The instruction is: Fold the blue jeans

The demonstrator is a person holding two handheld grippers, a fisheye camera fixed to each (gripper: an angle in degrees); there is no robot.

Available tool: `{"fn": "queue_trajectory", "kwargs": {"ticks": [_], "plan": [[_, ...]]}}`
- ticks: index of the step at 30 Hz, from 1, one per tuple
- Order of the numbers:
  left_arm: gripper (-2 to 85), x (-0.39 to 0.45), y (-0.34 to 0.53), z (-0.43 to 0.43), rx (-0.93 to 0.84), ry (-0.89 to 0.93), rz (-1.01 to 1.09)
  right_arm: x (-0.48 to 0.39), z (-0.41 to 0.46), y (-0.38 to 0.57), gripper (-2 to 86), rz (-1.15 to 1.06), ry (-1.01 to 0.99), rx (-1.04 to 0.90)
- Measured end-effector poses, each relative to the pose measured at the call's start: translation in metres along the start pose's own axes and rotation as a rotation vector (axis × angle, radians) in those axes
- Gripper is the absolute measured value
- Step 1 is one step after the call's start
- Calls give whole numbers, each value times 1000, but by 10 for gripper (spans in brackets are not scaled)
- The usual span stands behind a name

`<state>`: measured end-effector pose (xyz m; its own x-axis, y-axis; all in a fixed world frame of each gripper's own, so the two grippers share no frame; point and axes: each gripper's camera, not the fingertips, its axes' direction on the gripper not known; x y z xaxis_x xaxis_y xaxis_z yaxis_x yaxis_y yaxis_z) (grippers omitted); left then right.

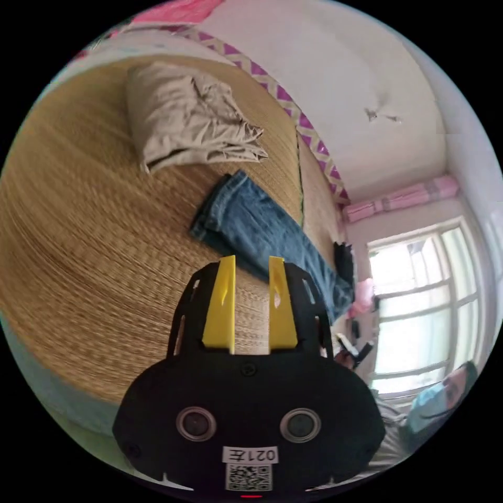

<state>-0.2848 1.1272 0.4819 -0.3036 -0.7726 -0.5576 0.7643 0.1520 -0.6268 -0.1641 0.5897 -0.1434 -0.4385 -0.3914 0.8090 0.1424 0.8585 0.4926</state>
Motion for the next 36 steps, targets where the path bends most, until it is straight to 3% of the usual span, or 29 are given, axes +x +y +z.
{"fn": "queue_trajectory", "kwargs": {"ticks": [2,4,12,14,18,21,27,31,35,36], "plan": [[132,-18,12,21,3,140,-176,-1,1,4,-6,2,-15,4],[124,-18,18,28,35,159,-238,-3,0,9,-6,-2,-20,6],[19,33,13,35,190,127,-322,1,-12,40,-6,26,-16,65],[0,44,15,31,222,190,-365,4,-17,49,-6,24,30,84],[-7,90,6,7,200,182,-290,22,-36,79,-6,48,210,143],[-9,150,-6,-28,214,99,-202,52,-57,104,-6,144,120,244],[-8,300,-20,-117,296,-140,-46,103,-75,143,-6,288,-125,390],[-1,493,-1,-120,300,-269,274,108,-68,147,-6,274,-178,342],[13,741,78,-50,273,-390,733,98,-63,142,-6,206,-139,276],[15,770,92,-35,261,-397,787,98,-63,141,-6,197,-140,266]]}}
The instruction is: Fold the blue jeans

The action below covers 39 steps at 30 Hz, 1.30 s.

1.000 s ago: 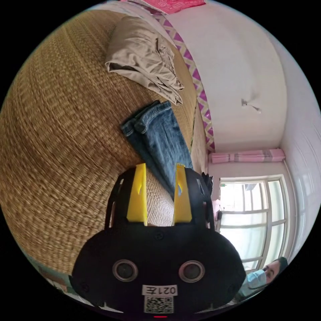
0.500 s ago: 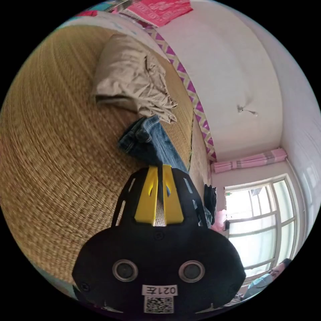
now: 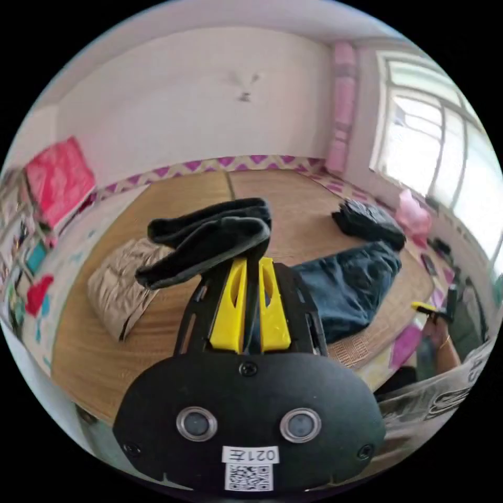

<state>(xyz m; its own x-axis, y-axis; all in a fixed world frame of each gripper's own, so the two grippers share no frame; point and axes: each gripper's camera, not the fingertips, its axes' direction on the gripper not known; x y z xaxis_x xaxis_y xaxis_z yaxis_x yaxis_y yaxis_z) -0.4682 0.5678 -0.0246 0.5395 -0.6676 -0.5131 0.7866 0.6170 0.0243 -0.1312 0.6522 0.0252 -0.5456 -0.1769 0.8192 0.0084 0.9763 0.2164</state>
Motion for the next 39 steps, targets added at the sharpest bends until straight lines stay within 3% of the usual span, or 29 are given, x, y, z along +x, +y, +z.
{"fn": "queue_trajectory", "kwargs": {"ticks": [2,6,8,14,18,20,25,30,33,39], "plan": [[22,137,-28,19,-25,-33,193,1,-1,0,-6,2,-1,-3],[6,310,-21,100,-150,-154,415,7,-8,3,-6,20,-24,28],[-3,392,13,174,-330,-285,616,8,-11,3,-6,24,-34,37],[-5,459,0,137,-195,-434,656,7,-12,-4,-5,15,-47,27],[9,489,13,163,-313,-432,793,5,-14,-11,-3,19,-55,32],[30,502,32,163,-224,-539,851,5,-13,-16,0,23,-62,22],[70,466,13,118,-138,-331,683,13,-23,-35,61,154,-47,95],[37,381,9,65,-35,-168,469,61,-29,-71,126,531,-59,254],[8,303,21,44,-25,-92,300,83,-7,-90,132,713,-98,277],[-8,115,86,48,-106,34,-10,81,28,-135,98,867,-119,346]]}}
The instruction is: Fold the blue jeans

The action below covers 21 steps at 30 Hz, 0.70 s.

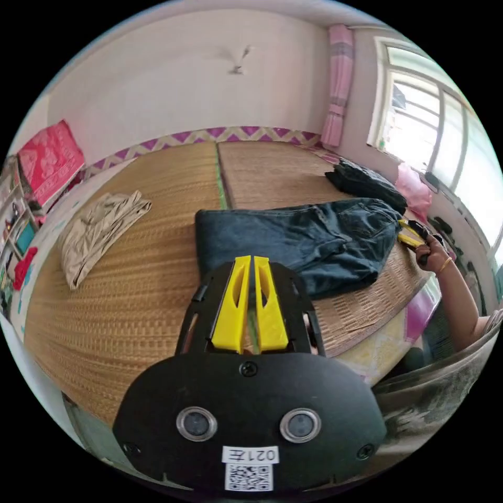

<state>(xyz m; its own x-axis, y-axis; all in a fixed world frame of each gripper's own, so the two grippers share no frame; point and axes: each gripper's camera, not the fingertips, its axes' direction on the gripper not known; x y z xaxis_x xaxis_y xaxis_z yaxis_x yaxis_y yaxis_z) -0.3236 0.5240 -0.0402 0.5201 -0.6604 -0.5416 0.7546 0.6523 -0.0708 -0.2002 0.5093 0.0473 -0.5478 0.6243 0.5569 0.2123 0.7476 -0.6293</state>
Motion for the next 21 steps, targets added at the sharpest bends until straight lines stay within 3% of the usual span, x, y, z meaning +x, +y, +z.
{"fn": "queue_trajectory", "kwargs": {"ticks": [4,7,11,15,18,21], "plan": [[-9,-116,69,32,-33,128,-173,-16,15,0,48,50,-63,17],[-9,-187,114,57,31,394,-306,-86,13,18,39,-158,-46,43],[-9,-244,158,91,107,624,-343,-262,57,98,39,-708,71,-8],[-10,-251,179,104,105,575,-268,-398,164,252,42,-1297,276,-141],[-10,-276,205,122,123,624,-290,-419,257,370,42,-1629,385,-261],[-10,-301,232,137,160,664,-333,-386,348,453,40,-1817,493,-463]]}}
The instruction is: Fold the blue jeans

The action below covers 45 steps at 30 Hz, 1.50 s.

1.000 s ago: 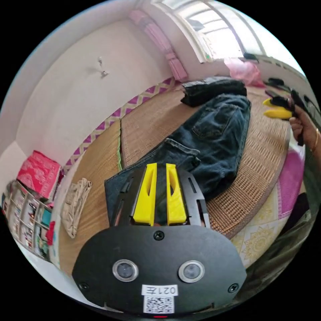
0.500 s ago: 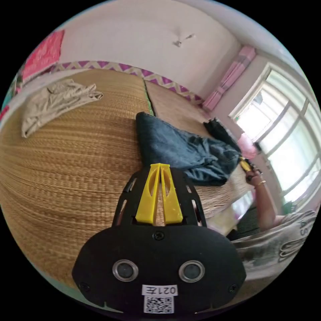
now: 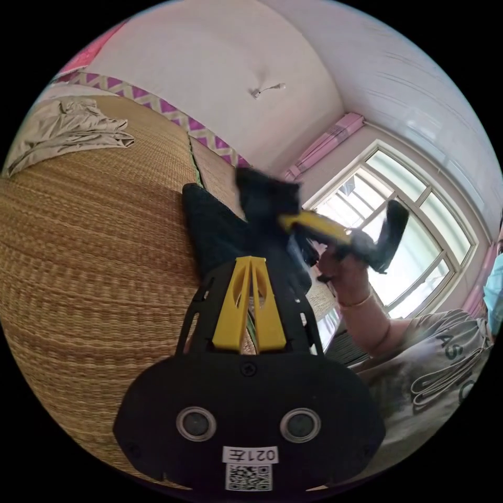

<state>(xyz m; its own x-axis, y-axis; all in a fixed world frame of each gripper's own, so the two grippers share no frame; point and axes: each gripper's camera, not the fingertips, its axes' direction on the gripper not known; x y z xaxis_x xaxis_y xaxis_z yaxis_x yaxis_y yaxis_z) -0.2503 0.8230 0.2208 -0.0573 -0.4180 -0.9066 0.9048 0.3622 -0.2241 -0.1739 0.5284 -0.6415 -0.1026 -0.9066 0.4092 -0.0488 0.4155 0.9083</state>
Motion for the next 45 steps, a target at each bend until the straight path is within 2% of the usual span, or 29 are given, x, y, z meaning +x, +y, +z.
{"fn": "queue_trajectory", "kwargs": {"ticks": [2,8,11,13,16,18,20,23,25,27,30,35,40,45], "plan": [[-9,-19,12,-1,7,-2,-1,-35,50,-6,40,-107,3,-135],[-9,-62,40,5,0,-4,-2,-46,35,-24,38,-86,129,-5],[-9,-81,55,7,9,3,2,-64,80,-18,41,-209,80,-109],[-9,-93,63,9,14,16,-2,-63,80,-10,47,-204,113,-47],[-6,-101,70,13,-4,56,36,-23,64,-6,55,-115,-106,-79],[0,-91,66,11,12,44,86,37,37,12,54,13,-312,-41],[31,-80,55,10,25,-81,122,99,18,38,69,212,-347,13],[83,-106,43,18,-9,-203,70,204,6,101,92,574,-263,44],[120,-140,39,28,-78,-166,8,262,18,146,103,767,-311,24],[137,-177,40,39,-148,-83,-68,319,53,199,118,963,-503,3],[145,-224,46,58,-200,1,-180,350,94,231,129,1052,-661,-25],[147,-266,59,113,-348,-68,-274,367,145,241,110,1086,-795,-58],[74,-282,74,135,-374,-109,-289,387,169,258,69,1103,-888,-45],[52,-303,94,114,-293,29,-327,413,160,262,43,1071,-982,11]]}}
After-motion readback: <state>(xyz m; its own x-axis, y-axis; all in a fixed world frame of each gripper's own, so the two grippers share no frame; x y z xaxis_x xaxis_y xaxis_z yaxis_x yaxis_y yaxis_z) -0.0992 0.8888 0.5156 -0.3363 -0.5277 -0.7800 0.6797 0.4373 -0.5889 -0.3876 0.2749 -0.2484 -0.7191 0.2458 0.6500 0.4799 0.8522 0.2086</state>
